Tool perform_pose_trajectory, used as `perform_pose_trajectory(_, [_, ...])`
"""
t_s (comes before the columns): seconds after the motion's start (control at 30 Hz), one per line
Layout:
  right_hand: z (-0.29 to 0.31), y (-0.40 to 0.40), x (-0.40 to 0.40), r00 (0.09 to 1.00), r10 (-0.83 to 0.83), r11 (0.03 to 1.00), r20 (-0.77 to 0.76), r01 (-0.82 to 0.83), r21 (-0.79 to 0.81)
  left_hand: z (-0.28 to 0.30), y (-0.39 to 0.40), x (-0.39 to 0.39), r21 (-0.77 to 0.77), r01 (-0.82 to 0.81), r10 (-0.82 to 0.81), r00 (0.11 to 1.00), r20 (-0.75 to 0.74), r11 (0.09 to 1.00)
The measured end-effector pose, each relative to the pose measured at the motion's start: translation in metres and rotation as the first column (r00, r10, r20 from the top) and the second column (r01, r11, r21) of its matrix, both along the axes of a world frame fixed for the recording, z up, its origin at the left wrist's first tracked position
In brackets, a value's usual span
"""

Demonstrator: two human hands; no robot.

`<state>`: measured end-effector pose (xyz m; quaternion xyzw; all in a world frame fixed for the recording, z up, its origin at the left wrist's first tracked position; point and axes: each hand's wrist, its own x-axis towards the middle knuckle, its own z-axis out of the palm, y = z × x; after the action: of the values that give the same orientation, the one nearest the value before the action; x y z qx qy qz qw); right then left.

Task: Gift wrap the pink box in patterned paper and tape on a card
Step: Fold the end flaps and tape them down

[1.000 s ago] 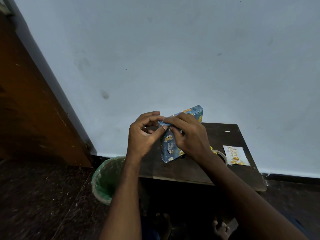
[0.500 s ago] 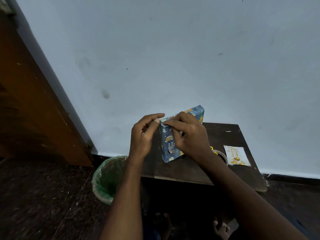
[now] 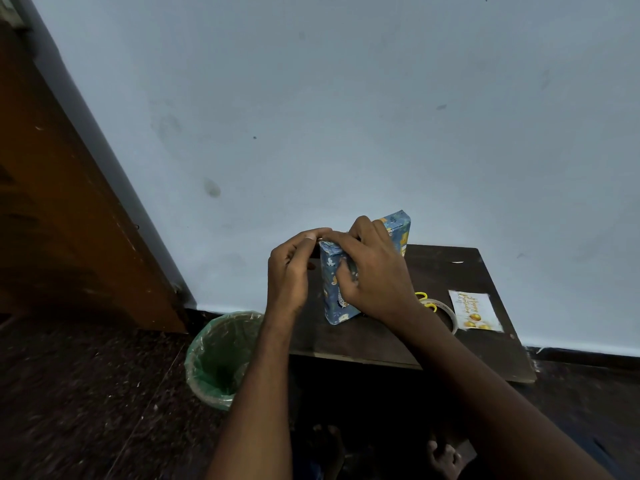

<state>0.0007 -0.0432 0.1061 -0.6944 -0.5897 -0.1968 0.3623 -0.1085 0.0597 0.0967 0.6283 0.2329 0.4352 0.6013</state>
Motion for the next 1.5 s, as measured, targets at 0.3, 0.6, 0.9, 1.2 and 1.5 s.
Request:
perform_pose_trajectory(0.3, [-0.014, -0.006, 0.010, 0.994, 0.095, 0.995, -0.050, -0.093, 0.042, -0.003, 0.006, 0.003, 0.002, -0.052, 0.052, 0.997, -0.054, 0.999])
perform_pose_trajectory(0.6, [-0.013, -0.006, 0.006, 0.998, 0.039, 0.963, -0.042, -0.026, 0.268, -0.013, 0.009, 0.004, 0.079, -0.017, 0.027, 0.990, -0.137, 0.997])
perform_pose_trajectory(0.9, [-0.015, -0.001, -0.002, 0.997, -0.033, 0.998, 0.065, 0.028, 0.064, -0.014, 0.008, 0.005, 0.126, -0.066, 0.091, 0.975, -0.204, 0.990])
perform_pose_trajectory(1.2, [-0.023, -0.002, 0.004, 0.999, 0.038, 0.999, 0.000, -0.038, 0.012, -0.020, 0.012, 0.002, 0.043, 0.079, -0.068, 0.973, -0.221, 0.996])
perform_pose_trajectory(1.5, [-0.028, -0.008, 0.049, 0.927, -0.020, 0.985, -0.375, 0.082, 0.150, -0.050, 0.017, 0.021, 0.089, 0.104, -0.054, 0.894, -0.445, 0.991])
